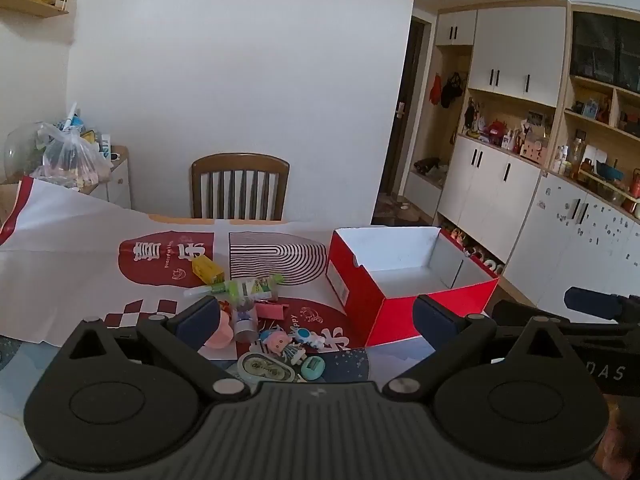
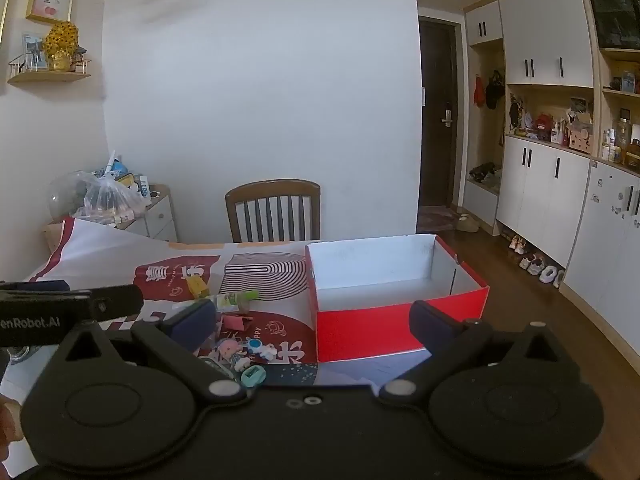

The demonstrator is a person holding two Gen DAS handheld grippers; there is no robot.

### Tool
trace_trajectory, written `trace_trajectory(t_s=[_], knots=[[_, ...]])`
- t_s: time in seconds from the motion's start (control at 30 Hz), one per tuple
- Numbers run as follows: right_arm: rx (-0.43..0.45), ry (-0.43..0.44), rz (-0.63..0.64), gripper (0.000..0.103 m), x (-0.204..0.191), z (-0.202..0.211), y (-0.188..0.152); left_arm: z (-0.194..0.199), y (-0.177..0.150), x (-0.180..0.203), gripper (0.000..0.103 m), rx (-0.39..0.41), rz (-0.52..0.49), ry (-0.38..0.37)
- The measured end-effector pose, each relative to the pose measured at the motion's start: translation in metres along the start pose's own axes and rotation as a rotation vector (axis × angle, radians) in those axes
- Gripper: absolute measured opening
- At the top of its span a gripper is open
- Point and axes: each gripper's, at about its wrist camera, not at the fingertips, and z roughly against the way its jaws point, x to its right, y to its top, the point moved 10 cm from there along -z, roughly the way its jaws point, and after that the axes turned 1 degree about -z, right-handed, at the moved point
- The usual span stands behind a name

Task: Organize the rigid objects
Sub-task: 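Move both tools toward the cluster of small items on the cloth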

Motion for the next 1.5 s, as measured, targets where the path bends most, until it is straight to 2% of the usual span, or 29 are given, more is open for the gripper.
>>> trace_trajectory(t_s=[0.43,0.83,1.07,1.5], knots=[[0.006,0.007,0.001,0.103,0.000,0.002,0.001,-0.002,-0.001,0.003,0.103,-0.004,-0.024,0.027],[0.001,0.015,0.006,0.103,0.000,0.002,0.003,-0.003,0.000,0.000,0.103,-0.004,-0.012,0.015],[-0.014,0.039,0.014,0.103,-0.002,0.000,0.002,-0.006,-0.003,-0.003,0.103,-0.017,-0.025,0.027],[-0.046,0.122,0.050,0.103,-0.008,-0.022,0.004,-0.035,-0.005,-0.021,0.103,-0.067,0.027,0.045]])
